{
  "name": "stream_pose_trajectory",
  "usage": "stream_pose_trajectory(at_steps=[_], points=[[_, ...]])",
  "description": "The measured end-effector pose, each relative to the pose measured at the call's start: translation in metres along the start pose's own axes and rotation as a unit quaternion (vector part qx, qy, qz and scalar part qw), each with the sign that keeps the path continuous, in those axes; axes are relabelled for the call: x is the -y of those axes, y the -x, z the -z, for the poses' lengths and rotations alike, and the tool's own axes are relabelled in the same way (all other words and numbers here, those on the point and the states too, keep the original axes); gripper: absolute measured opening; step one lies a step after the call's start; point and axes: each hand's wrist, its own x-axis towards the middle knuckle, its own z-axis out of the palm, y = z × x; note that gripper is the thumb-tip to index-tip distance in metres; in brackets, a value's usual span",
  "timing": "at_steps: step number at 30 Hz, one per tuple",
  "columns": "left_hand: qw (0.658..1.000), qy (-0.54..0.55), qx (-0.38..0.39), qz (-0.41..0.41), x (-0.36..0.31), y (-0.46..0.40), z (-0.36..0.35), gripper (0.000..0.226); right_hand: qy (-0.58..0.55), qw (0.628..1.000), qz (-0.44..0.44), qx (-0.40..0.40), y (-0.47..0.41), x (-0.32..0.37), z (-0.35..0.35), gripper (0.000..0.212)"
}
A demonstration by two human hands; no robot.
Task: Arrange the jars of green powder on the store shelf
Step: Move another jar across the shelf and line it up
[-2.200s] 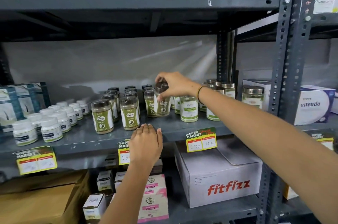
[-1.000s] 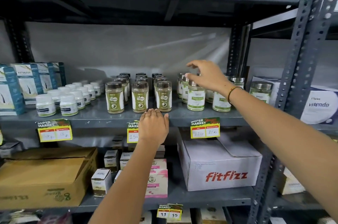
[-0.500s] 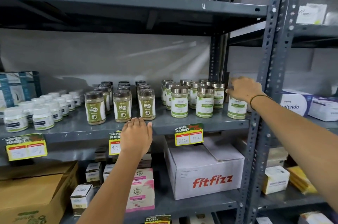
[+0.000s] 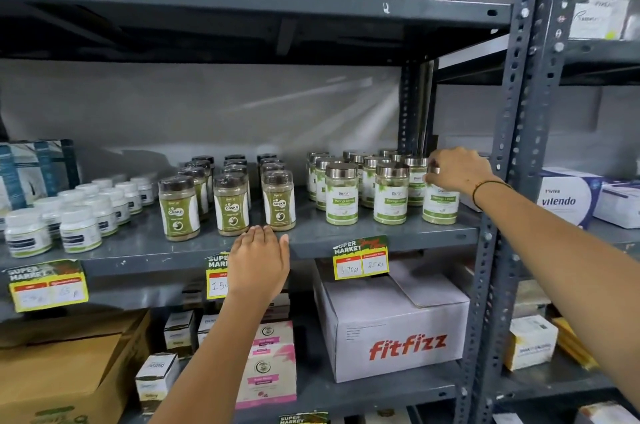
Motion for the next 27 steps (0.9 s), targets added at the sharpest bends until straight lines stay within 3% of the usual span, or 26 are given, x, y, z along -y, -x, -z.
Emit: stream_pose_trajectory(at_steps=[8, 19, 24, 27], points=[[1.000, -0.004, 0.003, 0.002, 0.000, -0.001, -0.001, 0.060, -0.084, 0.996, 0.025, 0.034, -0.016, -0.004, -0.008, 0.052], [1.000, -0.003, 0.002, -0.002, 0.002, -0.002, -0.003, 0.069, -0.109, 0.991, 0.032, 0.072, -0.025, -0.007, -0.007, 0.061], [1.000, -0.003, 0.003, -0.003, 0.002, -0.002, -0.004, 0.070, -0.156, 0.984, 0.089, -0.023, -0.020, 0.010, -0.001, 0.062], [1.000, -0.003, 0.005, -0.004, 0.002, -0.003, -0.004, 0.070, -0.122, 0.984, 0.127, 0.019, -0.016, 0.024, -0.001, 0.073]])
